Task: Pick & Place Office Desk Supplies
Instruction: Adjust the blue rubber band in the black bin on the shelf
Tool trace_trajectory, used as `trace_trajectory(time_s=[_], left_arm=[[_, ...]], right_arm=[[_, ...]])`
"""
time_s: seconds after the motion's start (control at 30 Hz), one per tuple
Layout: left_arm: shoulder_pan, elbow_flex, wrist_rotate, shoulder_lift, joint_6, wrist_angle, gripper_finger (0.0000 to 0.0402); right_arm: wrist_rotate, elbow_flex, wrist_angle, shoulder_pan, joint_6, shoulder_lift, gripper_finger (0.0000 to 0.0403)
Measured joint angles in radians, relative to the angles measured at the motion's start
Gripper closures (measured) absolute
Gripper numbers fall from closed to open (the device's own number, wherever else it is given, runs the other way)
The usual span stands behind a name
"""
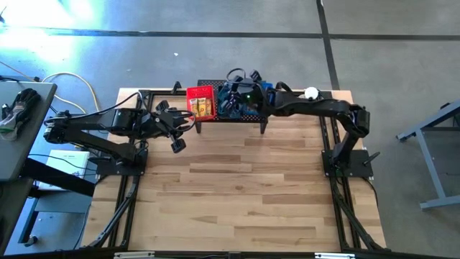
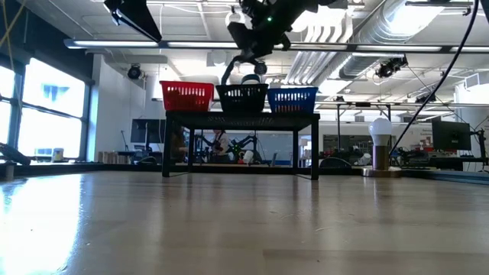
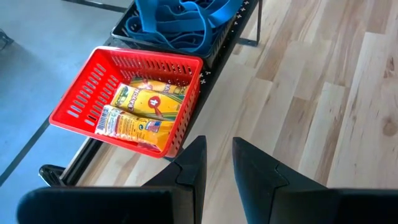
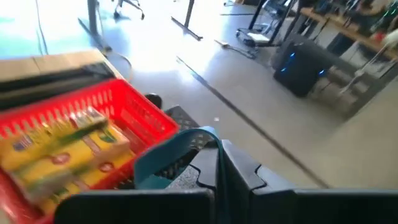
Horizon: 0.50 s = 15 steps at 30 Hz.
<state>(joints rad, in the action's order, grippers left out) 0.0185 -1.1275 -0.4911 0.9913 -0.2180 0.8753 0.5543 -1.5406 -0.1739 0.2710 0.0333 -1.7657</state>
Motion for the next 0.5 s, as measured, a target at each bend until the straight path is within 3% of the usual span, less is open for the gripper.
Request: trace_trajectory(time_s=[0.5], left_arm=[[0.021,0.002,0.005,0.000,-0.037,0.041,0.0330]], right_arm=[[-0.010,0.000,0.001,0.002,-0.316,0.050,0.0400]])
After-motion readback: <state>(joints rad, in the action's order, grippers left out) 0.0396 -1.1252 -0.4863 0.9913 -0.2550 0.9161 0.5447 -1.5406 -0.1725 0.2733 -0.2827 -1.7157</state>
